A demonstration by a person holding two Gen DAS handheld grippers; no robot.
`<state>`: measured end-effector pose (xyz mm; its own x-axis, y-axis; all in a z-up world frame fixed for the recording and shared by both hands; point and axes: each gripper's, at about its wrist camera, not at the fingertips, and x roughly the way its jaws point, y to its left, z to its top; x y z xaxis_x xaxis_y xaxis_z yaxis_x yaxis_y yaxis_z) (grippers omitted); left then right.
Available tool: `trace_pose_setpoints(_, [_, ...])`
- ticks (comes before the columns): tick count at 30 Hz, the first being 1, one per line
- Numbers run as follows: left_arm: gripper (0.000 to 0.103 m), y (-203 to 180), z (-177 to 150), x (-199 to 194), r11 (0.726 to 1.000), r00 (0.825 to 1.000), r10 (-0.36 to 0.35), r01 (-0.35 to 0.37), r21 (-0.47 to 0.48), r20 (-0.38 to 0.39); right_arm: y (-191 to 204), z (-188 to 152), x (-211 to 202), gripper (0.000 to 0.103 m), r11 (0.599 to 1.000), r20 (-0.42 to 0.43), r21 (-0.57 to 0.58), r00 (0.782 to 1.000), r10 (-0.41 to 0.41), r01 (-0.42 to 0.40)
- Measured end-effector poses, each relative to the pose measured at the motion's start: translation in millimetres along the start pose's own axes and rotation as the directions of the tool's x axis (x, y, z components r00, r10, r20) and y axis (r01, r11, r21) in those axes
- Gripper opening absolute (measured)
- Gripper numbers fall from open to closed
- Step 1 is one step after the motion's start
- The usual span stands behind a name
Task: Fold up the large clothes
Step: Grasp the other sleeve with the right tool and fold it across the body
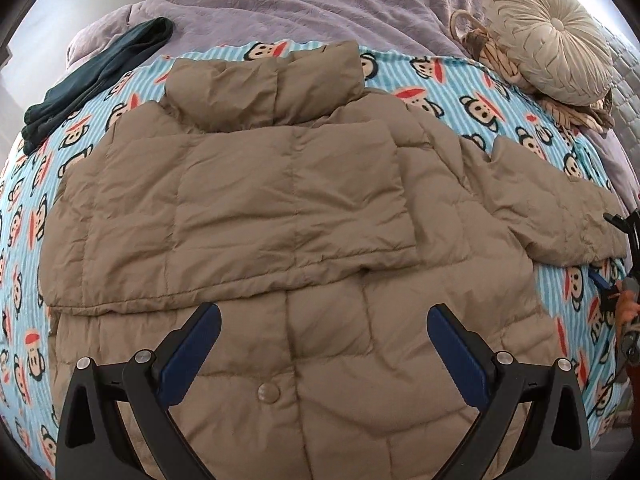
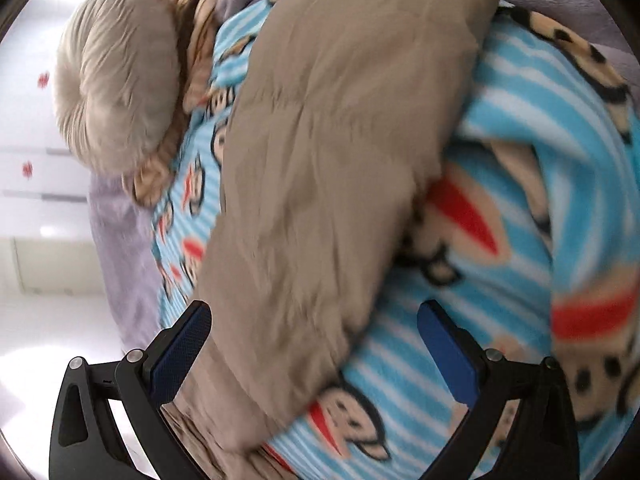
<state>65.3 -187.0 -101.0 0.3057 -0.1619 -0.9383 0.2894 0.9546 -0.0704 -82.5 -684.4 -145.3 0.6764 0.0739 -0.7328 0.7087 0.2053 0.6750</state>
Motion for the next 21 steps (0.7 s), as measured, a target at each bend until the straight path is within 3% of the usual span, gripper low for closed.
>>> trace_pose_setpoints(1, [0.103, -1, 2, 0, 1.000, 1.000, -0.001, 0.001, 0.000, 0.002, 1, 3, 2, 0.099, 1.000, 0.002, 0.019, 1.000, 0.025, -0.025])
trace_pose_setpoints(3, [0.103, -1, 5, -1, 1.000, 1.000, 0.000, 0.000, 0.002, 0.011, 2, 9, 6, 0.082, 0.995, -0.009, 0.060, 0.997, 0.083, -0.082])
trace_pose_setpoints(5, [0.103, -1, 9, -2, 1.000, 1.000, 0.003, -0.003, 0.009, 0.020, 3, 14, 12, 0.031, 0.989, -0.046, 0.087, 0.991, 0.128, -0.123])
trace_pose_setpoints(7, [0.103, 1, 12, -4, 1.000, 1.000, 0.004, -0.005, 0.013, 0.031, 6, 16, 16, 0.007, 0.986, -0.066, 0.104, 0.988, 0.140, -0.133])
trace_pose_setpoints(11, [0.103, 11, 19, -10, 1.000, 0.998, 0.004, -0.004, -0.001, 0.056, 28, 13, 10, 0.007, 0.982, -0.061, 0.055, 0.981, 0.186, -0.183])
trace_pose_setpoints(16, [0.103, 37, 27, -17, 0.999, 0.995, 0.026, -0.022, -0.038, 0.095, 87, -7, -7, 0.007, 0.968, -0.068, -0.149, 0.979, 0.193, -0.201])
trace_pose_setpoints(21, [0.103, 73, 33, -27, 0.994, 0.989, 0.055, -0.042, -0.096, 0.137, 171, -56, -10, 0.007, 0.886, -0.105, -0.407, 0.975, 0.196, -0.222])
